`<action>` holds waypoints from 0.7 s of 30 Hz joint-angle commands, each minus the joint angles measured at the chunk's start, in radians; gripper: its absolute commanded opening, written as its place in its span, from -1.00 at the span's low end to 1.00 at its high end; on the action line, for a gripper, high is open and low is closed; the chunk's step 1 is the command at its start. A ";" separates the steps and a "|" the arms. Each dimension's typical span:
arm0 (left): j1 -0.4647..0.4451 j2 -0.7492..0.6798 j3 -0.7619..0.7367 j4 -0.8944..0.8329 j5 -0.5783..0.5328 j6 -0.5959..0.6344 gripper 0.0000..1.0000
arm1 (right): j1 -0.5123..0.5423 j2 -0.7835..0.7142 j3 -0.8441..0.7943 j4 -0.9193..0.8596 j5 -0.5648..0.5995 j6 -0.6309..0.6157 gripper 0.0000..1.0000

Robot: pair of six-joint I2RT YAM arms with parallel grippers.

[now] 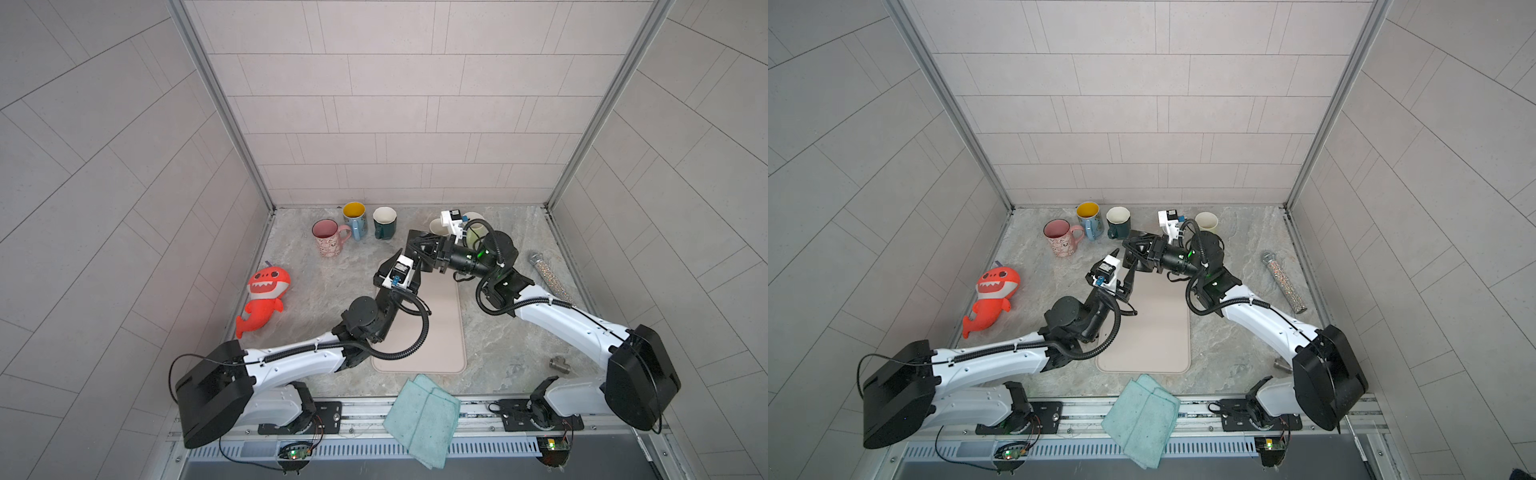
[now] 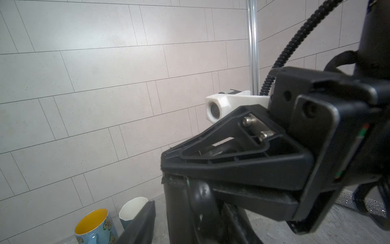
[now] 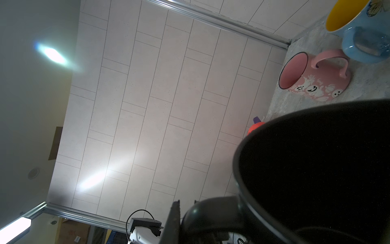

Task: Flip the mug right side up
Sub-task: 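Close the right gripper on the black mug's handle while the left holds it, then open the left gripper and pull it back while the right lifts the black mug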

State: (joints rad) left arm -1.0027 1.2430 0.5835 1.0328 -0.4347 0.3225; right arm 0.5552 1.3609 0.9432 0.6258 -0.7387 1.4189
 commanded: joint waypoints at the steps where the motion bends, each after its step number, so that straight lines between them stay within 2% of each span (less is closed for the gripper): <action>1: -0.012 -0.062 0.011 0.087 0.035 -0.018 0.19 | 0.001 -0.036 0.004 -0.027 0.013 -0.054 -1.00; 6: -0.011 -0.165 -0.016 0.019 -0.011 -0.028 0.21 | -0.052 -0.084 0.018 -0.166 0.019 -0.159 -1.00; 10: -0.011 -0.291 -0.012 -0.134 -0.082 -0.058 0.22 | -0.110 -0.168 0.048 -0.451 0.085 -0.375 -1.00; 14: -0.010 -0.375 0.024 -0.303 -0.147 -0.080 0.21 | -0.141 -0.224 0.062 -0.675 0.222 -0.582 -1.00; 21: -0.010 -0.402 0.022 -0.339 -0.191 -0.082 0.20 | -0.149 -0.219 0.002 -0.726 0.529 -0.795 -1.00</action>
State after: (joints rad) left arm -1.0111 0.8490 0.5877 0.7357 -0.5911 0.2520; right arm 0.4095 1.1507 0.9504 -0.0986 -0.3927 0.7948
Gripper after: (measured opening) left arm 0.601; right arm 0.088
